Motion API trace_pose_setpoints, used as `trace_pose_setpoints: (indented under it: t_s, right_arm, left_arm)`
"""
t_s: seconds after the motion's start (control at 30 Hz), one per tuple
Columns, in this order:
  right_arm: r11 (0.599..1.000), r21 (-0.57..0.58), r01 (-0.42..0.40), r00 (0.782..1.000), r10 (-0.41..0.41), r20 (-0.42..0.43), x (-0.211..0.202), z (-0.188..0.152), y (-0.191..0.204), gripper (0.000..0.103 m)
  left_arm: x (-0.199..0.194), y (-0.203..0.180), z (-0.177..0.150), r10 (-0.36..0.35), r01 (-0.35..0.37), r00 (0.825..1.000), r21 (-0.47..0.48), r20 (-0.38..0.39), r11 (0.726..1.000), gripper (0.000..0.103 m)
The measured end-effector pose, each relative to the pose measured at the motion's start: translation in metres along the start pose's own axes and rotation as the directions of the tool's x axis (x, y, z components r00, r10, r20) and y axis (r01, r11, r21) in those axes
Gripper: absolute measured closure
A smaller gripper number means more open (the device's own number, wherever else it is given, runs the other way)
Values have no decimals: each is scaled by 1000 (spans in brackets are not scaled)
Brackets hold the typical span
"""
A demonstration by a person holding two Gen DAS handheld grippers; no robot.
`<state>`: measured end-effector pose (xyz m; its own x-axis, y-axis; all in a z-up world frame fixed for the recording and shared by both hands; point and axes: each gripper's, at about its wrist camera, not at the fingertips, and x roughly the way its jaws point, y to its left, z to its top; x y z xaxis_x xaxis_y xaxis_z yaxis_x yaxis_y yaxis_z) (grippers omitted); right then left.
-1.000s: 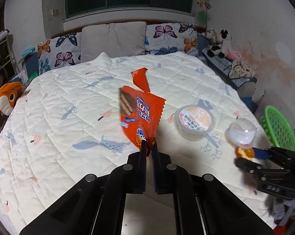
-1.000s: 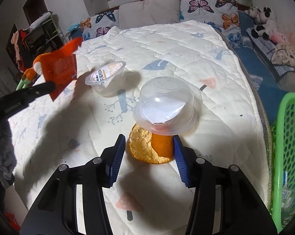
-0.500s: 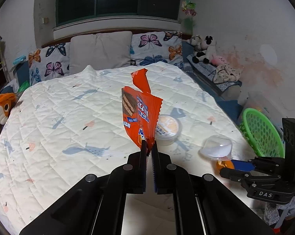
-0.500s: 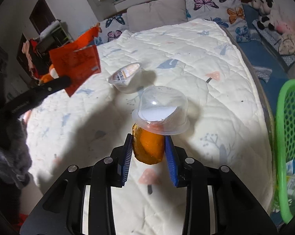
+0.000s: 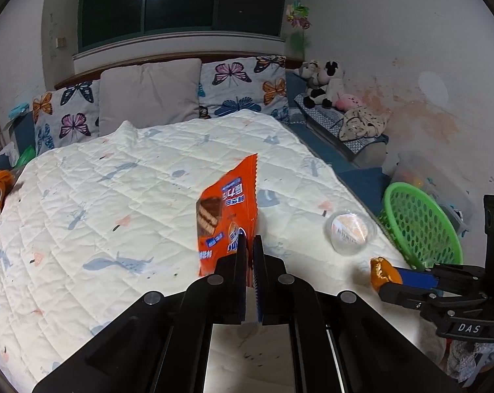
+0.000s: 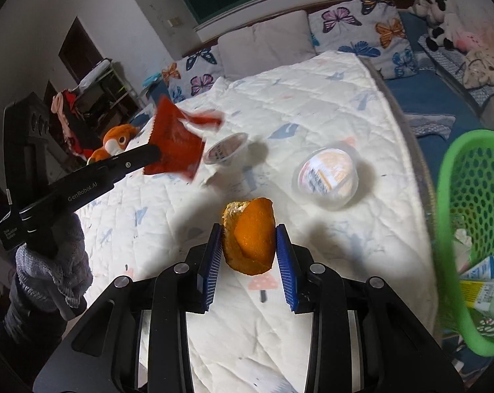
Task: Collect trash
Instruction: 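Carry the wrapper and peel to the green basket and release both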
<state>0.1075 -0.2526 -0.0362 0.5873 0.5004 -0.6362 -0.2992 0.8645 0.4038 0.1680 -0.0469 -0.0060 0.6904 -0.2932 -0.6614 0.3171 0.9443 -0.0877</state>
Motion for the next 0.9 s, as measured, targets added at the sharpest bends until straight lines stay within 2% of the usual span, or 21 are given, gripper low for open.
trace_pose_setpoints:
  t_s: [0.2,0.47,0.6,0.83,0.9]
  right_arm:
    - [996,53,70,996,-73,57,-29,0,-31,69]
    - [975,130,182,976,-196,100,-62,-4,-80,69]
    - [958,166,233,963,-251,96,-69,-9,-104,69]
    - [918,245,310,939,-337,72,-82,-19,-147,67]
    - [911,266,316,936,-345,71,-86,-22,-154,62]
  left_arm:
    - [6,-21,6,-28,28,1000,33,0,999,99]
    - [-5,-40,17,-56,54,998,61,29,997,100]
    - [-9,-53,25,-104,101,994,71,38,992,100]
    - [-3,-103,40,-199,193,979,133,34,972,100]
    - [1,-119,43,-230,223,973,154,29,963,100]
